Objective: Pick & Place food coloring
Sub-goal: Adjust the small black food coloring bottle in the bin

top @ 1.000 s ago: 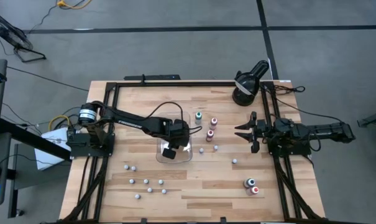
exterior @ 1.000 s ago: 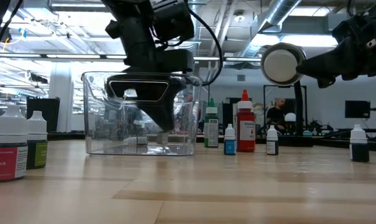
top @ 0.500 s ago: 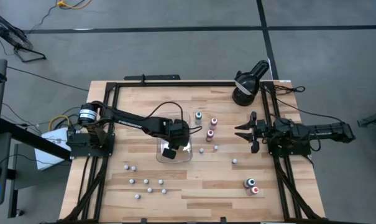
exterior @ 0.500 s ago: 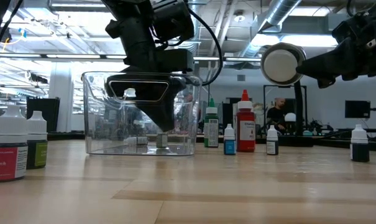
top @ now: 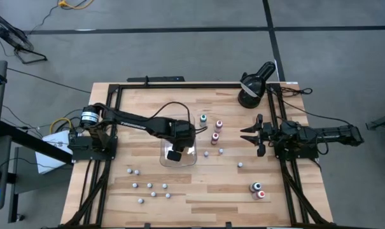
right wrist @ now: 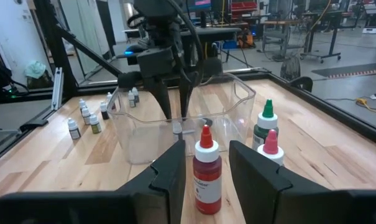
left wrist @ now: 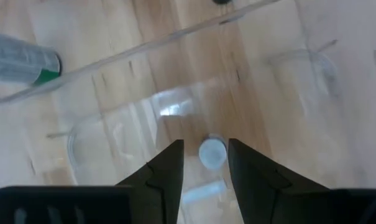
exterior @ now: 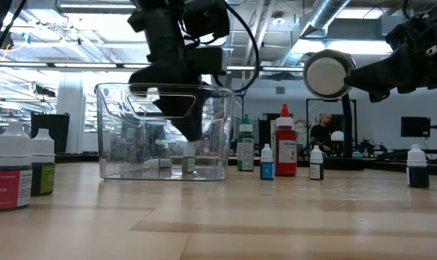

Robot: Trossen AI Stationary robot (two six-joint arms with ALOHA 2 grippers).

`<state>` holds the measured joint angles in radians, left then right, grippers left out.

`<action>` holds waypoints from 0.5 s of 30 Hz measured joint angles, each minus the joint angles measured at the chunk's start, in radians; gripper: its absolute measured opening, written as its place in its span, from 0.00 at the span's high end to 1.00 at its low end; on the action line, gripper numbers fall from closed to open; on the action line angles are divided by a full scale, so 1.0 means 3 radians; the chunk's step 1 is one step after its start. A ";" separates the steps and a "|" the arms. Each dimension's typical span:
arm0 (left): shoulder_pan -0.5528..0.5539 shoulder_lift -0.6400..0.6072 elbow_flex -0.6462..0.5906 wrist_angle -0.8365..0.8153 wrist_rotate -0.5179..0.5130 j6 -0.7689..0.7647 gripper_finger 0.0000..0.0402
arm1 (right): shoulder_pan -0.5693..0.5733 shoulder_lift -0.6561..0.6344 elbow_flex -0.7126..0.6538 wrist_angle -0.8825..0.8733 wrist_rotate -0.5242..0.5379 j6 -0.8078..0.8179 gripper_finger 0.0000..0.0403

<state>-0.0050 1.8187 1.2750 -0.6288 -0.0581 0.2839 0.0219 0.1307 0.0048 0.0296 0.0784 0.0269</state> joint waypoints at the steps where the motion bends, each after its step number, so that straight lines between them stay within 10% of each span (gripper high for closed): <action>1: 0.0002 0.0000 0.0048 -0.0101 0.0004 -0.0015 0.70 | 0.0000 0.0000 0.0000 0.0000 0.0001 0.0000 0.72; 15: 0.0290 -0.0080 0.0210 -0.0829 -0.0178 -0.0659 0.70 | 0.0000 0.0000 0.0001 -0.0002 0.0000 0.0000 0.72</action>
<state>0.0820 1.7947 1.3380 -0.8775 -0.1114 0.0862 0.0219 0.1307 0.0051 0.0290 0.0784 0.0269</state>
